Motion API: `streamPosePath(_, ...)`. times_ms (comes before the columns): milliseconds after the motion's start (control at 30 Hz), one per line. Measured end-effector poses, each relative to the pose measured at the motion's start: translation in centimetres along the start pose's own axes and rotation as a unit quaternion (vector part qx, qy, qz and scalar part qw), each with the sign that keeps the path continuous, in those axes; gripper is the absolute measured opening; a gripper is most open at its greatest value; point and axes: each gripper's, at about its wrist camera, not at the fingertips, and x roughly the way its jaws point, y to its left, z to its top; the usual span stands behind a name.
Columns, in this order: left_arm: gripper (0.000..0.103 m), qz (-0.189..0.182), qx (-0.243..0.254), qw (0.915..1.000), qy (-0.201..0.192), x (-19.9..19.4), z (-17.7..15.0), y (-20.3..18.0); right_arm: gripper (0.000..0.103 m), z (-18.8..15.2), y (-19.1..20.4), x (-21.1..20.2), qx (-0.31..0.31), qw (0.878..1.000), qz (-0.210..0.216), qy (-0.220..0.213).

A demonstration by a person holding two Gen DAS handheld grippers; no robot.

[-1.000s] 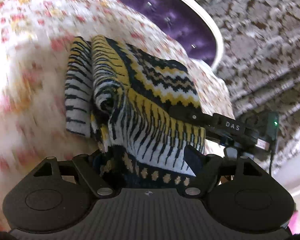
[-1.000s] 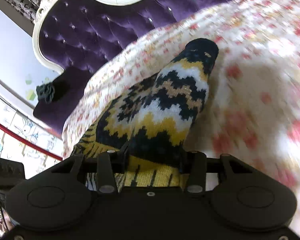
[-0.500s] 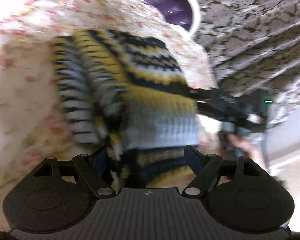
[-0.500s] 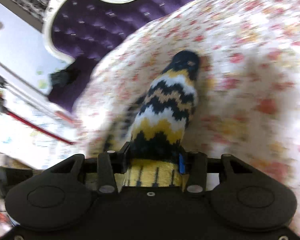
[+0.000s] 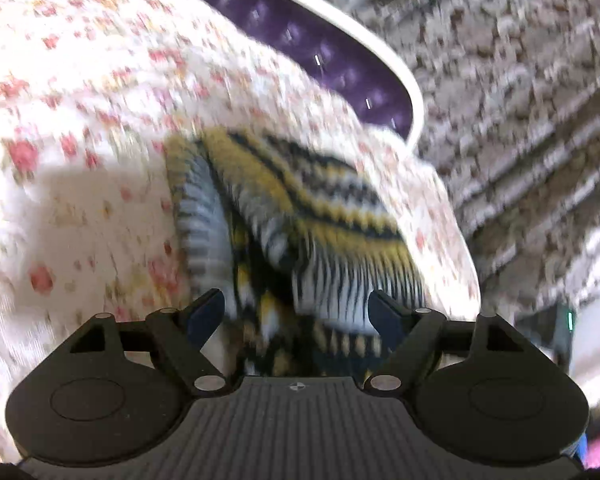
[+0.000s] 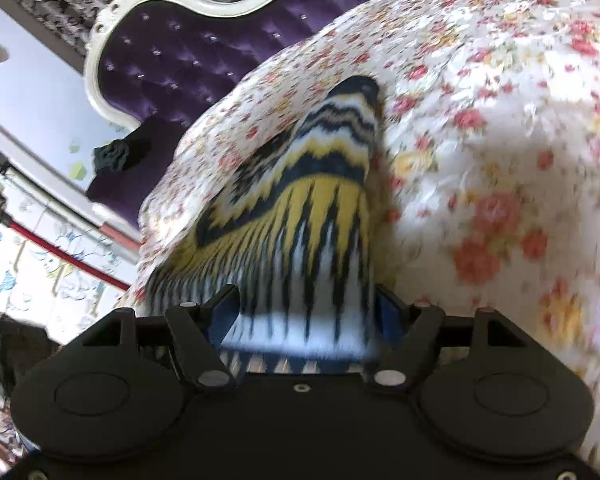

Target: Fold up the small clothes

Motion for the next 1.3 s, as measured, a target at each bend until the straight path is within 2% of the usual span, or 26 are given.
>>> streamPosePath(100,0.078,0.028,0.005,0.9993,-0.023,1.0,1.5,-1.0,0.075,-1.1,0.4,-0.2,-0.007,1.000,0.006,-0.001)
streamPosePath(167,0.078,0.043,0.016,0.9987,-0.024,2.0,2.2,-1.4,0.074,-1.5,0.9,-0.2,-0.020,1.000,-0.001,-0.003)
streamPosePath(200,0.078,0.053,0.018,0.9982,-0.020,2.5,2.5,-1.7,0.071,-1.8,1.2,-0.4,-0.027,1.000,-0.007,-0.004)
streamPosePath(267,0.078,0.073,0.017,0.9970,-0.020,3.2,2.5,-1.5,0.049,-2.1,2.2,-0.4,-0.051,0.998,-0.033,-0.001)
streamPosePath(300,0.078,0.090,0.018,0.9955,-0.021,3.4,2.4,-1.3,0.046,-2.3,2.7,-0.4,-0.066,0.997,-0.042,-0.001)
streamPosePath(400,0.078,0.151,0.050,0.9872,-0.015,3.7,1.3,-0.5,0.045,-3.1,3.5,-0.7,-0.086,0.996,-0.024,0.022)
streamPosePath(467,0.078,0.146,0.068,0.9866,-0.025,3.3,0.3,0.0,0.046,-3.7,3.9,-0.7,-0.101,0.994,-0.026,0.042)
streamPosePath(567,0.078,0.162,0.094,0.9819,-0.030,2.7,-0.2,-0.6,0.053,-3.5,4.3,-1.0,-0.116,0.991,-0.062,0.038)
streamPosePath(633,0.079,0.167,0.101,0.9804,-0.030,2.6,-0.2,-1.0,0.059,-2.9,5.1,-1.9,-0.129,0.988,-0.085,0.015)
streamPosePath(700,0.079,0.168,0.102,0.9802,-0.028,2.6,-0.2,-1.0,0.081,-2.5,6.4,-2.7,-0.157,0.980,-0.120,-0.024)
streamPosePath(733,0.079,0.168,0.103,0.9800,-0.027,2.6,-0.1,-1.1,0.096,-2.3,7.0,-3.1,-0.171,0.974,-0.139,-0.046)
streamPosePath(767,0.080,0.169,0.105,0.9796,-0.026,2.6,-0.1,-1.1,0.103,-1.9,7.6,-3.2,-0.185,0.968,-0.156,-0.069)
streamPosePath(833,0.081,0.173,0.108,0.9787,-0.025,2.8,0.0,-1.2,0.103,-1.2,8.3,-2.6,-0.201,0.957,-0.183,-0.097)
streamPosePath(1033,0.084,0.178,0.119,0.9765,-0.027,2.7,-0.1,-1.2,0.103,1.1,8.3,2.6,-0.220,0.924,-0.286,-0.124)
streamPosePath(1100,0.085,0.182,0.126,0.9750,-0.026,2.8,-0.1,-1.3,0.103,1.7,7.7,4.0,-0.206,0.925,-0.297,-0.117)
streamPosePath(1200,0.087,0.190,0.137,0.9717,-0.025,3.0,0.0,-1.5,0.102,1.8,6.4,6.1,-0.189,0.930,-0.307,-0.073)
streamPosePath(1300,0.088,0.201,0.147,0.9683,-0.023,3.1,0.1,-1.9,0.102,1.1,6.2,6.3,-0.204,0.926,-0.307,-0.081)
